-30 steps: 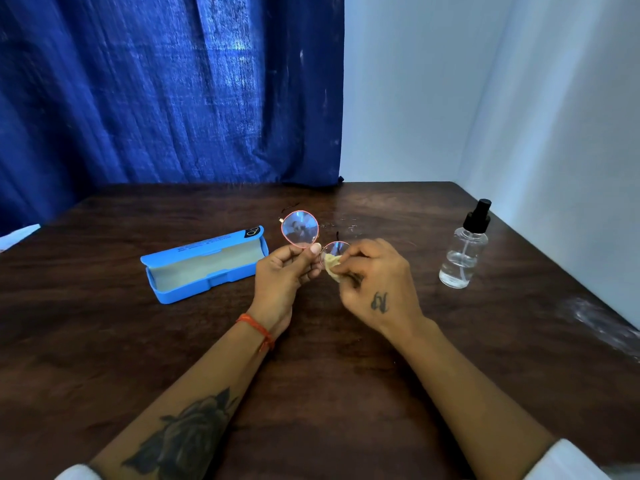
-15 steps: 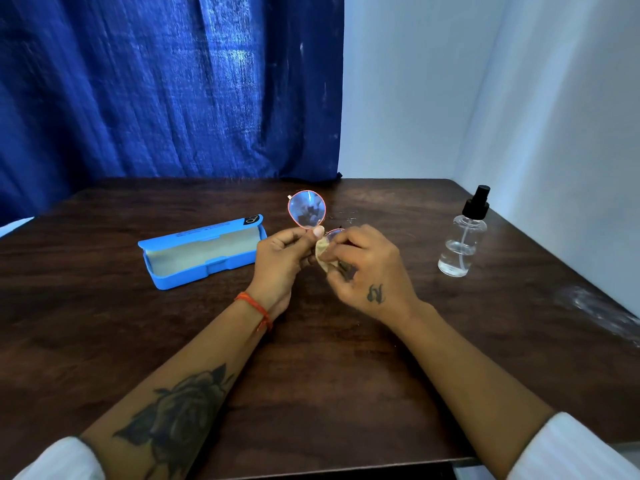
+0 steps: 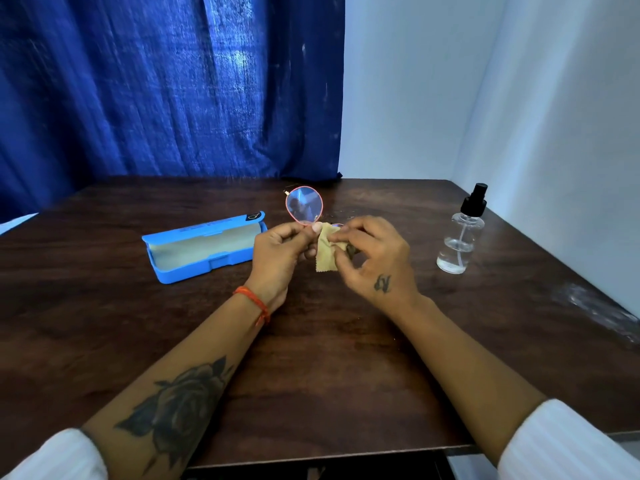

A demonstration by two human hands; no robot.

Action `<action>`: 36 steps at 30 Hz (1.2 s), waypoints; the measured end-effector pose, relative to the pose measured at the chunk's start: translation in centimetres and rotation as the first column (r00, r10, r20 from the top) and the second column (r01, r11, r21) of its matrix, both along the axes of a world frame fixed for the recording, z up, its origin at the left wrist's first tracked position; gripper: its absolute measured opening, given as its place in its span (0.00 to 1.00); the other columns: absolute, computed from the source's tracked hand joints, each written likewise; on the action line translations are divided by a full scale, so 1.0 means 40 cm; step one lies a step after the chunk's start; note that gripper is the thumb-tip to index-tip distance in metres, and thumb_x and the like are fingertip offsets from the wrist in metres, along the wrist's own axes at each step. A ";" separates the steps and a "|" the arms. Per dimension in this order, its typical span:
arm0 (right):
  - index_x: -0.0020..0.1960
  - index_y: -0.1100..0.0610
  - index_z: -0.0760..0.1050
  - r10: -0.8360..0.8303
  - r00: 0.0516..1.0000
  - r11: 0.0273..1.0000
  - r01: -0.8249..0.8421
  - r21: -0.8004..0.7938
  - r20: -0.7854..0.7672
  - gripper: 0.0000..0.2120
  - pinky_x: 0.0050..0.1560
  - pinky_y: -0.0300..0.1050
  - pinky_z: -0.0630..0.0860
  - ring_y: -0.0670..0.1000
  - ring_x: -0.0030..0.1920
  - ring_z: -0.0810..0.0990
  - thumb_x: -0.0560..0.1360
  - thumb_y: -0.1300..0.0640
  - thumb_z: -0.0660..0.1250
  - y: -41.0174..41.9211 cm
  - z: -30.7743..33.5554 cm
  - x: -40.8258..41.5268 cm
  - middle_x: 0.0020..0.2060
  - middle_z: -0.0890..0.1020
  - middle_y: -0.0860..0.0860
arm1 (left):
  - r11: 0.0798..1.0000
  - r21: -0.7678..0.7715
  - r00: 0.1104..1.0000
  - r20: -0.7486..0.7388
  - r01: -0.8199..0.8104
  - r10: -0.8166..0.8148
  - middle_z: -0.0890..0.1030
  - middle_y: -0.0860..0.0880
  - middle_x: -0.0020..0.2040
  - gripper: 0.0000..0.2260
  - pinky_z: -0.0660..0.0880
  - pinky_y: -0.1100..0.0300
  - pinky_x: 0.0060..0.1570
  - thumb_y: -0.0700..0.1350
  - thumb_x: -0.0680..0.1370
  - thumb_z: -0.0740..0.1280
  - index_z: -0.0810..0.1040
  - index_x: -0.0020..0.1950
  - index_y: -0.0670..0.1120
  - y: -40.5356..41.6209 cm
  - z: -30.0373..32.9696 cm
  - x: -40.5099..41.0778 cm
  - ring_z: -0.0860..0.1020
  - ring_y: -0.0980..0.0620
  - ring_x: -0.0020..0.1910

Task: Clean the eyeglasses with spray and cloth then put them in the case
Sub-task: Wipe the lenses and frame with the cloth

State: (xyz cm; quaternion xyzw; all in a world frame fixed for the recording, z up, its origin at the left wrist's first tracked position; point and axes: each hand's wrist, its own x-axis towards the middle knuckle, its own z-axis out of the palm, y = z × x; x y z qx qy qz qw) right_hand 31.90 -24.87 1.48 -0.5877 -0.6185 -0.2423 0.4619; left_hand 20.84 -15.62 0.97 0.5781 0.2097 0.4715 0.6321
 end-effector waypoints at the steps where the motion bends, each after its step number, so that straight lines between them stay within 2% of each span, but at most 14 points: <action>1: 0.41 0.60 0.83 0.028 0.999 0.999 -0.027 -0.023 0.019 0.07 0.46 0.39 0.73 0.54 0.41 0.79 0.63 0.66 0.72 0.000 -0.001 0.001 0.39 0.82 0.55 | 1.000 0.003 1.000 0.000 0.006 -0.006 0.82 0.54 0.31 0.09 0.76 0.68 0.34 0.40 0.73 0.69 0.82 0.33 0.48 0.002 -0.001 0.000 0.77 0.60 0.31; 5: 0.35 0.59 0.82 0.043 0.997 0.995 -0.038 -0.095 0.061 0.05 0.41 0.41 0.74 0.53 0.36 0.78 0.59 0.64 0.71 -0.002 0.002 0.005 0.35 0.82 0.53 | 1.000 0.008 1.000 0.000 0.008 -0.008 0.81 0.54 0.28 0.10 0.75 0.68 0.33 0.40 0.72 0.69 0.81 0.31 0.47 0.008 -0.003 0.005 0.76 0.60 0.30; 8: 0.30 0.59 0.80 -0.025 1.000 0.998 0.025 -0.065 -0.005 0.03 0.36 0.39 0.71 0.52 0.33 0.76 0.58 0.64 0.69 -0.005 0.012 0.013 0.30 0.80 0.53 | 1.000 0.010 1.000 -0.009 -0.019 0.019 0.80 0.53 0.27 0.10 0.75 0.69 0.33 0.40 0.72 0.70 0.81 0.31 0.47 0.011 0.001 0.005 0.76 0.60 0.28; 11: 0.30 0.61 0.80 -0.054 0.996 0.997 0.051 -0.053 -0.067 0.02 0.36 0.39 0.70 0.52 0.33 0.76 0.58 0.65 0.68 -0.009 0.015 0.018 0.29 0.80 0.54 | 0.999 0.014 0.999 -0.022 -0.031 0.031 0.80 0.53 0.27 0.09 0.75 0.69 0.34 0.41 0.73 0.70 0.81 0.32 0.47 0.012 0.001 0.005 0.76 0.59 0.28; 15: 0.32 0.61 0.80 -0.074 0.996 0.997 0.072 -0.043 -0.045 0.03 0.37 0.37 0.68 0.52 0.34 0.76 0.59 0.65 0.69 -0.006 0.013 0.023 0.31 0.80 0.54 | 0.999 0.009 0.999 -0.023 -0.039 0.039 0.81 0.53 0.28 0.08 0.75 0.69 0.35 0.41 0.73 0.69 0.81 0.33 0.47 0.014 0.003 0.010 0.76 0.59 0.30; 20: 0.40 0.62 0.82 -0.093 0.994 0.994 0.095 0.045 -0.062 0.06 0.41 0.43 0.76 0.53 0.39 0.79 0.64 0.67 0.71 0.001 0.013 0.028 0.37 0.82 0.56 | 1.000 0.000 0.999 -0.014 -0.029 0.029 0.81 0.54 0.29 0.05 0.75 0.70 0.34 0.40 0.73 0.69 0.81 0.37 0.45 0.014 0.003 0.011 0.77 0.60 0.30; 23: 0.42 0.61 0.83 -0.048 0.999 0.998 0.049 0.043 -0.017 0.06 0.44 0.44 0.76 0.54 0.41 0.79 0.66 0.66 0.71 0.006 0.010 0.023 0.39 0.82 0.55 | 1.000 0.016 0.999 -0.023 -0.022 0.022 0.81 0.54 0.28 0.07 0.75 0.70 0.34 0.41 0.73 0.70 0.81 0.34 0.47 0.014 0.001 0.011 0.76 0.60 0.29; 26: 0.44 0.59 0.83 0.021 0.997 0.999 -0.018 -0.044 0.075 0.06 0.45 0.41 0.74 0.52 0.42 0.78 0.67 0.64 0.72 0.007 0.006 0.018 0.41 0.82 0.54 | 1.000 0.025 1.000 -0.019 -0.011 0.012 0.81 0.55 0.29 0.10 0.76 0.69 0.34 0.40 0.73 0.69 0.81 0.32 0.48 0.015 -0.002 0.009 0.76 0.60 0.30; 28: 0.43 0.59 0.82 0.041 0.995 0.995 -0.033 -0.089 0.094 0.06 0.44 0.39 0.72 0.52 0.41 0.77 0.65 0.64 0.72 0.004 0.007 0.018 0.40 0.82 0.54 | 0.999 0.033 1.000 -0.022 0.001 0.000 0.82 0.54 0.30 0.10 0.76 0.69 0.34 0.40 0.73 0.69 0.82 0.32 0.49 0.015 -0.001 0.009 0.77 0.60 0.31; 30: 0.38 0.58 0.82 0.037 0.994 0.994 -0.026 -0.110 0.101 0.06 0.40 0.42 0.73 0.53 0.39 0.76 0.62 0.64 0.70 0.000 0.008 0.016 0.38 0.81 0.53 | 0.999 0.036 1.000 -0.025 0.002 -0.001 0.81 0.54 0.29 0.10 0.75 0.69 0.33 0.41 0.72 0.69 0.81 0.31 0.49 0.014 0.002 0.009 0.76 0.61 0.30; 33: 0.32 0.58 0.79 -0.047 0.995 0.993 0.057 -0.103 0.092 0.03 0.32 0.42 0.72 0.53 0.35 0.74 0.59 0.63 0.68 -0.003 0.009 0.023 0.33 0.79 0.52 | 1.000 0.030 0.999 -0.037 -0.008 0.009 0.81 0.54 0.28 0.09 0.75 0.70 0.33 0.40 0.72 0.70 0.81 0.32 0.47 0.011 0.004 0.010 0.75 0.60 0.29; 36: 0.32 0.59 0.78 -0.147 0.989 0.988 0.148 -0.039 0.008 0.02 0.35 0.39 0.67 0.53 0.35 0.74 0.60 0.64 0.68 0.000 0.013 0.034 0.32 0.78 0.54 | 0.999 0.045 0.998 -0.050 -0.021 0.023 0.81 0.54 0.28 0.06 0.75 0.70 0.33 0.41 0.72 0.70 0.81 0.34 0.47 0.014 0.004 0.008 0.75 0.60 0.29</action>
